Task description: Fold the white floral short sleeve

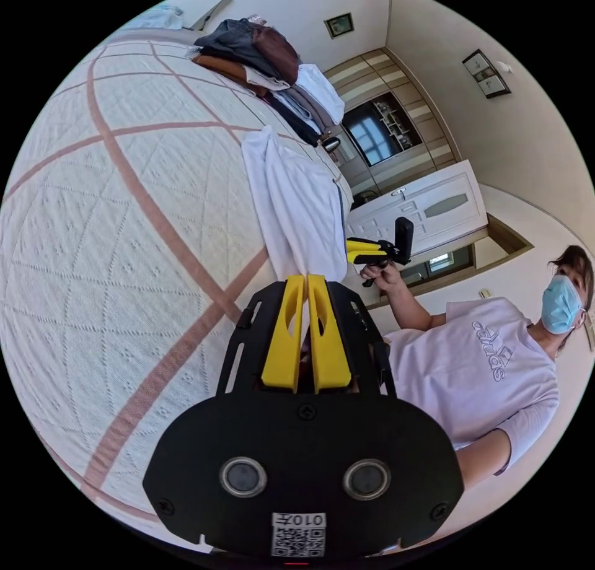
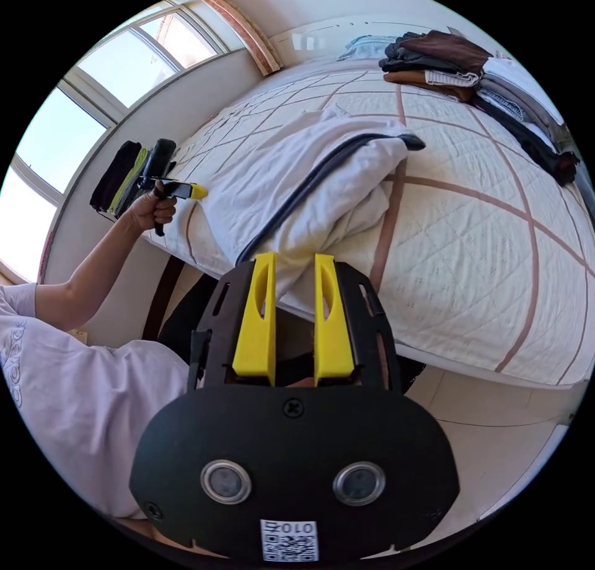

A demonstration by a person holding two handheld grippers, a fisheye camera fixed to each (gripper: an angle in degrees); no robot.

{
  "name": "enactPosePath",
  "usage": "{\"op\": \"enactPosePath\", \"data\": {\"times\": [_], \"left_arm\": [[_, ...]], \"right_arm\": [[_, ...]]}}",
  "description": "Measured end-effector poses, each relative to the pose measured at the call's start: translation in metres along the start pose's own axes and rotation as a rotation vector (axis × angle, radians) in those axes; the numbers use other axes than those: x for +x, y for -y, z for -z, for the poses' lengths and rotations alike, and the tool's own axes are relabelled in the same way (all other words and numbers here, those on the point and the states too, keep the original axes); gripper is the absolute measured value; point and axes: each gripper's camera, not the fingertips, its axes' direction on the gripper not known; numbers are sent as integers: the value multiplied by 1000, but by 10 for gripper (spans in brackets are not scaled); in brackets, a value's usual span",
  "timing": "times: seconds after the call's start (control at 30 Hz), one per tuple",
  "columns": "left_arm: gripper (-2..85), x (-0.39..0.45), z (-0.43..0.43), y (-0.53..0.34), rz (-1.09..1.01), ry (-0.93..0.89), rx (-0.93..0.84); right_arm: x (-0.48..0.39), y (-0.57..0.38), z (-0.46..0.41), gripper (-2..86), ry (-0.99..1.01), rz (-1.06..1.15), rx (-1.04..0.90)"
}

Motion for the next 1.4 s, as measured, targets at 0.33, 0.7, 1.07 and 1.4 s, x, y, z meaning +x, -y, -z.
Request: {"op": "enactPosePath", "data": {"times": [0.33,0.7,1.07,1.4], "left_arm": [[-1,1,-3,-1,11,69,-53],[-1,20,0,-23,56,151,34],[-2,52,-2,-46,-36,242,63],[-1,41,-8,-72,38,175,101]], "right_arm": [[14,203,60,119,-76,329,106],[16,374,-56,83,125,456,-384],[-54,385,40,35,8,688,-94],[-76,464,-74,37,23,611,-522]]}}
